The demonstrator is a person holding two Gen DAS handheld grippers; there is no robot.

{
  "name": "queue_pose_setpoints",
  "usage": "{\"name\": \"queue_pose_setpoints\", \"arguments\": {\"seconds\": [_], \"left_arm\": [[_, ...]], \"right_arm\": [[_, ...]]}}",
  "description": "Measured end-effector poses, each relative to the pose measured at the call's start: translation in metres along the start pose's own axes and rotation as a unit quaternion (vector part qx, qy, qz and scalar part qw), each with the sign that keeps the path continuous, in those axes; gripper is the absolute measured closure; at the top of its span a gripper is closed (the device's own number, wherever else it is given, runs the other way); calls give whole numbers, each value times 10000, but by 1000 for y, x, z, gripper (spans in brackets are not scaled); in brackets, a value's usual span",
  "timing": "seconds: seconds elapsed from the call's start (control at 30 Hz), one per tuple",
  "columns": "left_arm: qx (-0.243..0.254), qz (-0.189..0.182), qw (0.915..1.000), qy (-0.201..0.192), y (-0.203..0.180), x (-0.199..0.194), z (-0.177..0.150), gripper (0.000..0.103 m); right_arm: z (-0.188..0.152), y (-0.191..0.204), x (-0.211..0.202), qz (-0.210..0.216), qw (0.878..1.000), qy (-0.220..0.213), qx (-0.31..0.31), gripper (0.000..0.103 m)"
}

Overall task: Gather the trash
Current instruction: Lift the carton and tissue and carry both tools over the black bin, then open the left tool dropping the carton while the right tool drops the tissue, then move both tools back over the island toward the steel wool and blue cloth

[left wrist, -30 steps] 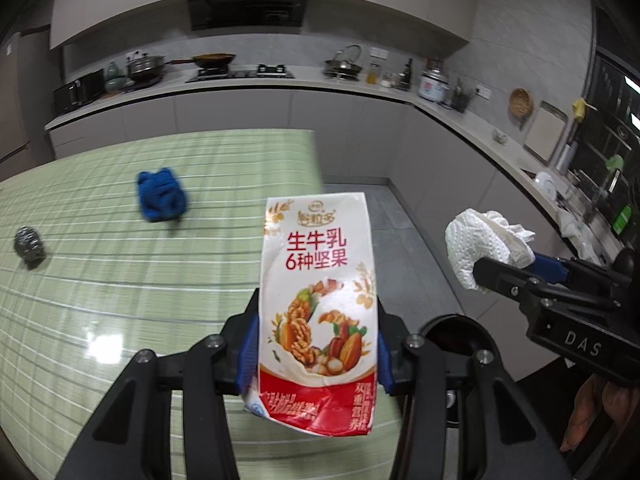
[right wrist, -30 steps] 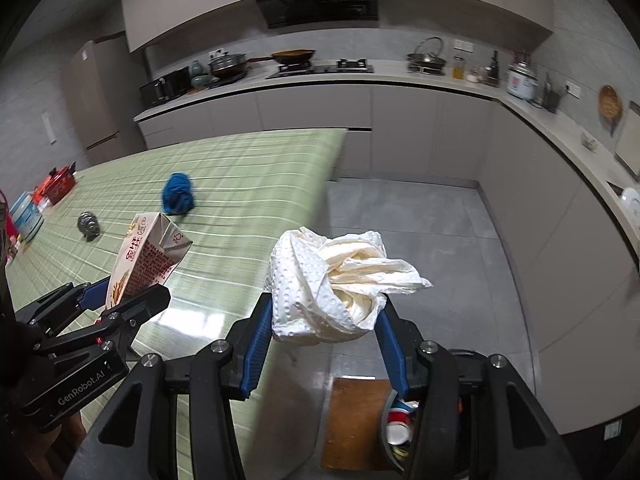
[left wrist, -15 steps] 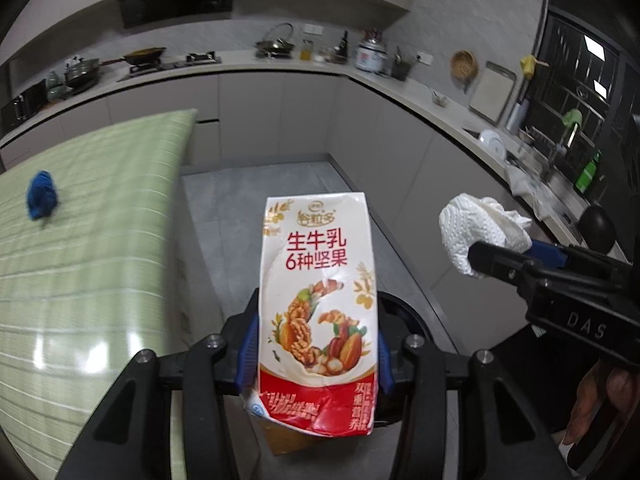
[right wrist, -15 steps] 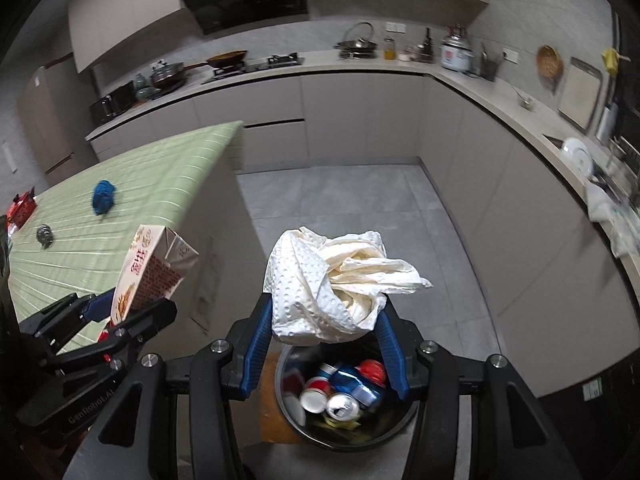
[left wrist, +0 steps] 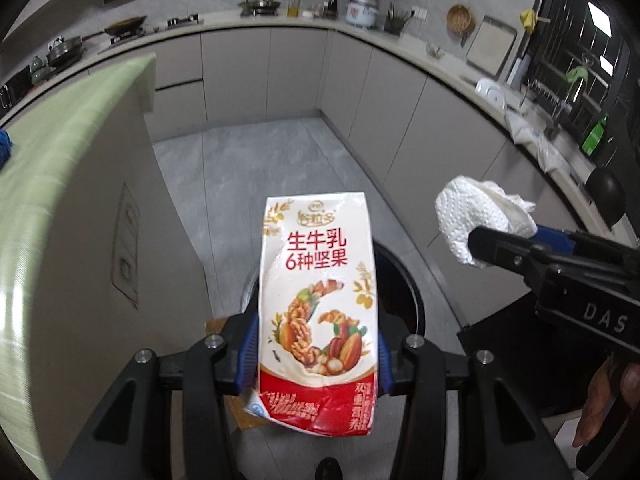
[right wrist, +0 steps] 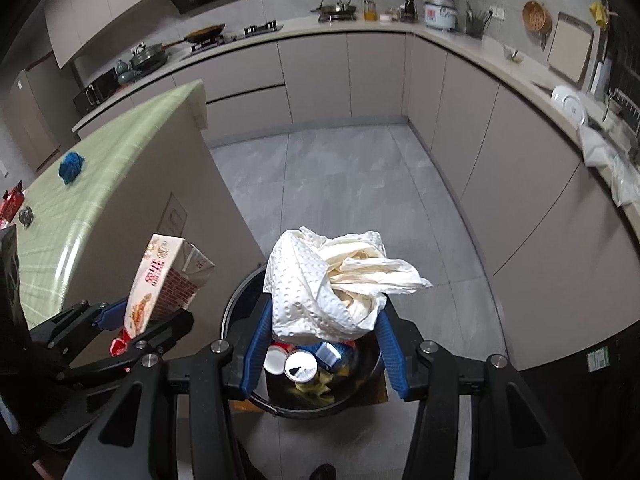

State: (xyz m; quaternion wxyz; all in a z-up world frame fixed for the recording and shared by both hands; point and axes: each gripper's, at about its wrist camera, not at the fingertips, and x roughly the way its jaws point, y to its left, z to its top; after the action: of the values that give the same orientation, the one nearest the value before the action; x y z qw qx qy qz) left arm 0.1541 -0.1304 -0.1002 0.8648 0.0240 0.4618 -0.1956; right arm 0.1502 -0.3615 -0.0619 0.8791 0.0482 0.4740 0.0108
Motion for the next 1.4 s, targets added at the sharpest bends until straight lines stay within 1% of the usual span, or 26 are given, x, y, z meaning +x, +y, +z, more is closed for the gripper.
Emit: {"name": "queue_pose_setpoints", "arguments": {"seconds": [0.23,0.43,0.5,0.53,0.57,0.6,0.63,0.67,0.73,0.8,1.0,1.07,1.27,1.4], "left_arm": [[-49,101,9993,363,-12,36,-16,55],[-164,185,9985,491,-15,67,-23,55],[-190,236,9989,366,-16,73,-24,52],[-218,276,9989,318,-15,76,-24,44],[-237,459,9982,303,-15,79,-24,21],[-244,630,9974,259,-14,80,-24,11],[-262,680,9971,200,-15,79,-26,10],[-279,695,9970,186,-14,77,-26,10],[-291,759,9965,206,-12,74,-27,10],[-279,796,9962,231,-13,71,-27,10],[-297,815,9960,216,-14,64,-21,9],[-290,801,9961,223,-14,62,-19,9],[-307,734,9968,47,-15,32,-12,9],[-358,749,9964,-149,-15,6,-6,9]], "right_arm": [[-8,-5,43,170,9992,348,-80,51],[-10,-7,87,283,9975,616,-175,51],[-9,-5,100,389,9965,712,-199,50],[-8,-4,109,464,9956,781,-240,48],[-8,-6,118,449,9949,879,-231,32],[-6,-11,127,382,9946,953,-128,16],[-5,-18,127,417,9957,821,9,0],[-3,-23,125,424,9964,733,101,0],[1,-30,121,222,9977,614,179,0],[3,-34,119,180,9978,585,253,0],[9,-34,110,-59,9989,434,152,0],[4,-39,106,-115,9990,402,170,0],[5,-45,78,-194,9994,205,217,0],[10,-40,57,-76,9996,155,224,0]]}}
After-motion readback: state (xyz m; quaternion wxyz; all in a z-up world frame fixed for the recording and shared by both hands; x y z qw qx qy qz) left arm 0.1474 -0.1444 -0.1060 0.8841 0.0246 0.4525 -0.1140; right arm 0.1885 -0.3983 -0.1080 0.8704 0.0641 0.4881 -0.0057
